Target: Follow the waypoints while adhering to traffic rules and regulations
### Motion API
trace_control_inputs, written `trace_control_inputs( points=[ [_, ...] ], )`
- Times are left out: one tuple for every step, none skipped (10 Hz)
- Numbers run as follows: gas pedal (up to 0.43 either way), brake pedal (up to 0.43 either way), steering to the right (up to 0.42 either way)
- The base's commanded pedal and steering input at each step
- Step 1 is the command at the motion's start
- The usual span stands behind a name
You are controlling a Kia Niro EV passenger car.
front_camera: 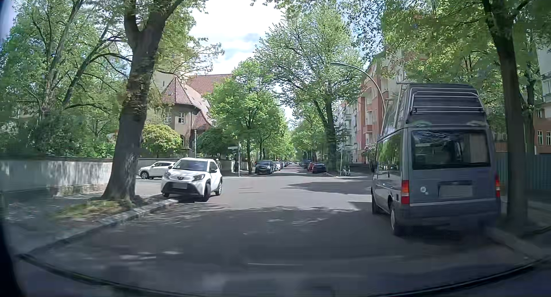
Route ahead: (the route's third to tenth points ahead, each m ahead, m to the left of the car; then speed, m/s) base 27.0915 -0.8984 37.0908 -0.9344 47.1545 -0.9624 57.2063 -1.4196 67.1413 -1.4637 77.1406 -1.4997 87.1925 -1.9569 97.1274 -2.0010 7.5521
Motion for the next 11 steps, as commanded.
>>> trace_control_inputs(
  points=[
    [0.000, 0.018, 0.022],
    [0.000, 0.018, 0.024],
    [0.000, 0.018, 0.026],
    [0.000, 0.018, 0.029],
    [0.000, 0.018, 0.030],
    [0.000, 0.018, 0.031],
    [0.000, 0.018, 0.031],
    [0.000, 0.043, 0.031],
    [0.000, 0.098, 0.032],
    [0.000, 0.146, 0.031],
    [0.000, 0.159, 0.030]
  ],
)
